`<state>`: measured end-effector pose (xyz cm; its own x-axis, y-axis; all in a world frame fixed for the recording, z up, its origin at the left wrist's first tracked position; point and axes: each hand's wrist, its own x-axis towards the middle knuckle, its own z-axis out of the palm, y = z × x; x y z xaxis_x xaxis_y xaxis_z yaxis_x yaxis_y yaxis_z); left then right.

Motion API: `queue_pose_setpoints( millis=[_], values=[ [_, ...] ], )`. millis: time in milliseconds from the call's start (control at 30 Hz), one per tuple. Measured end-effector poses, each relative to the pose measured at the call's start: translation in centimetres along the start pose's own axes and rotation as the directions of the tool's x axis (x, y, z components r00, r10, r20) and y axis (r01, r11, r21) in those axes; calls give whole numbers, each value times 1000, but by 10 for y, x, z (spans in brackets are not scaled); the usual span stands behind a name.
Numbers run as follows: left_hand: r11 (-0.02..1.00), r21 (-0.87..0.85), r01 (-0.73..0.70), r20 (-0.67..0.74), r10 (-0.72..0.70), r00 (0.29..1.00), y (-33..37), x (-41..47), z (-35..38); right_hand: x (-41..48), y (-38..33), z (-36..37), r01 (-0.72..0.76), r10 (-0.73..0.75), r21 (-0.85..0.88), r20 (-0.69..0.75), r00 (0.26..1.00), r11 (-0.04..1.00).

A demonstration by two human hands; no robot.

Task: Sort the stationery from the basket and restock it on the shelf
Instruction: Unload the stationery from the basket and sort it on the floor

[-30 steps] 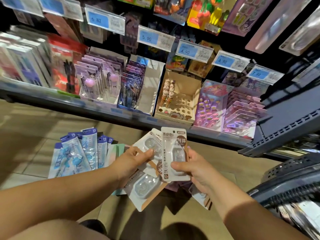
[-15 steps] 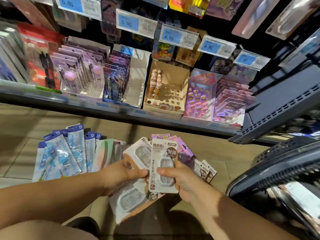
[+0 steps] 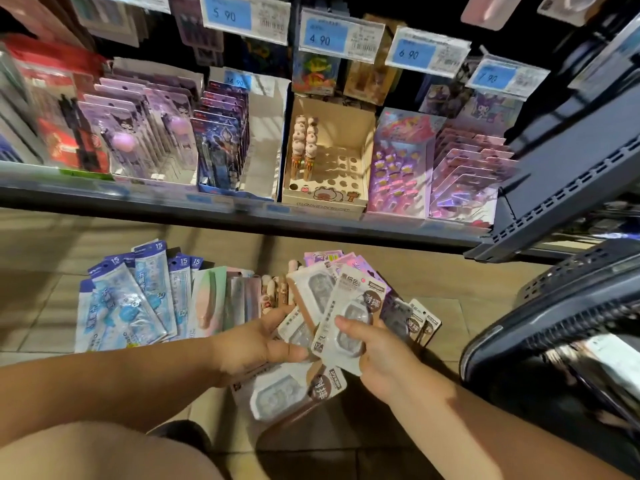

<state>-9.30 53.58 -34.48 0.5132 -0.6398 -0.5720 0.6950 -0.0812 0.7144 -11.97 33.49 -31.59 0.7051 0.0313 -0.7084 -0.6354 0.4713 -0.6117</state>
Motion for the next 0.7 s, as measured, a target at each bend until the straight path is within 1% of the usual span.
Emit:
queue_pose_setpoints(
  millis=[100, 200, 333, 500, 567, 633, 700],
  values=[
    [999, 46, -14, 72, 11, 997, 1, -1, 2, 0, -3, -8, -38, 40, 127, -11, 999, 991],
    [999, 42, -19, 48, 17, 999, 2, 2, 6, 1, -2, -15, -59, 64, 191, -16, 998, 980],
    [996, 82, -46, 55, 42, 998, 5, 5, 11, -2, -4, -19, -50, 57, 224, -29, 998, 973],
    [989, 140, -35, 67, 26, 997, 4, 5, 17, -5, 0, -25, -52, 68, 203, -74, 995, 978],
    [992, 126, -24, 61, 16, 998, -2, 6, 18, -4, 5, -30, -42, 66, 205, -115, 991, 978],
    [994, 111, -13, 47, 8, 999, -8, 4, 18, -1, 11, -38, -20, 67, 218, -211, 975, 976],
    [993, 115, 12, 17, -14, 1000, -12, 2, 16, 4, 17, -53, 32, 49, 237, -329, 943, 971]
  ],
)
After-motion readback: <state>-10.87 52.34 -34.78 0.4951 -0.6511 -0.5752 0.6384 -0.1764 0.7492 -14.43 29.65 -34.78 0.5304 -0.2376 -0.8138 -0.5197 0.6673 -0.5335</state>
